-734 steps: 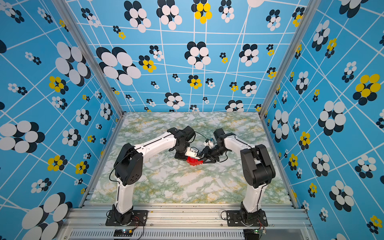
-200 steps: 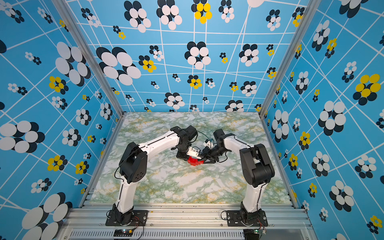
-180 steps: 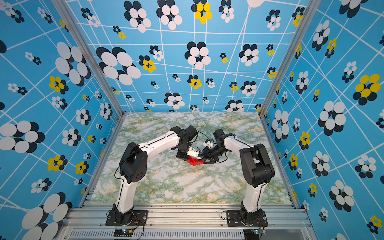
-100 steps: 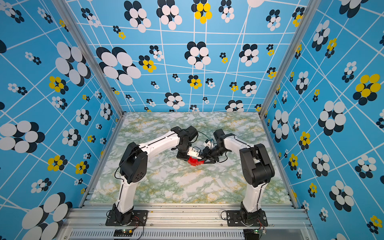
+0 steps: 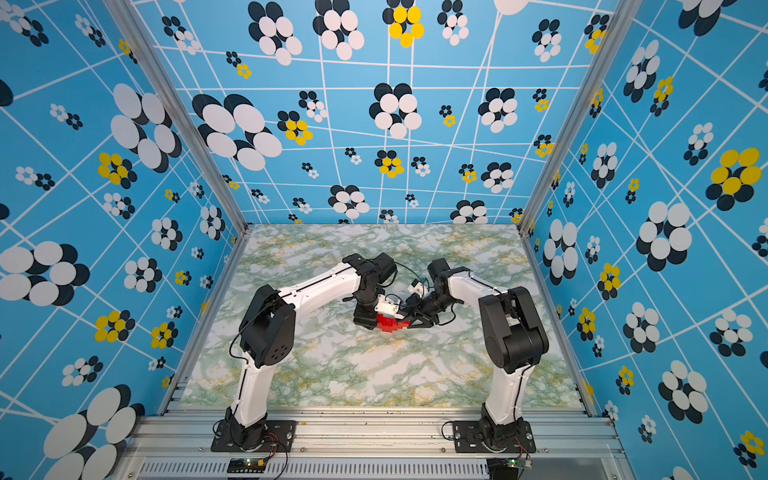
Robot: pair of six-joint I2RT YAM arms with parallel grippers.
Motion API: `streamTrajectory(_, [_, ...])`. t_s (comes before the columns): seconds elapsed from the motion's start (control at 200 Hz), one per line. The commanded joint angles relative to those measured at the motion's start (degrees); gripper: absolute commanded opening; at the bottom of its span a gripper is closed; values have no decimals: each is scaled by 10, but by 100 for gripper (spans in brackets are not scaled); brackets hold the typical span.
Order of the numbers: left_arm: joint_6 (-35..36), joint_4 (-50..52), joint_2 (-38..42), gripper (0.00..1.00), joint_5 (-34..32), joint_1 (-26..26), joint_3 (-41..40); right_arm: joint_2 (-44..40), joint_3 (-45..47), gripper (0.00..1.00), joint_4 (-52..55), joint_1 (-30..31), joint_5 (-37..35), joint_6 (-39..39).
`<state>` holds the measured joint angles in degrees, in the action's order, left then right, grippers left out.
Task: Assemble the letter v with lego
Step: Assemble the lego brick with the lego brick.
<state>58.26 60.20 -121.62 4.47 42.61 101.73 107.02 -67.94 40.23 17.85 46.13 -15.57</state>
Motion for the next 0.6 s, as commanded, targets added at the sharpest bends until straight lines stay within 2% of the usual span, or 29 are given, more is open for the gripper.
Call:
streamTrajectory(0.0, [-2,-3,22,76,25,3,-4,5,-9,56,23,-2,-12,12])
streamTrajectory(0.21, [-3,-13,33,76,42,1,-14,-1,-30,69,61,-4,-29,39])
streamTrajectory(0.595, [-3,-18,41,76,63,0,-24,-26,-45,82,74,-5,-27,51])
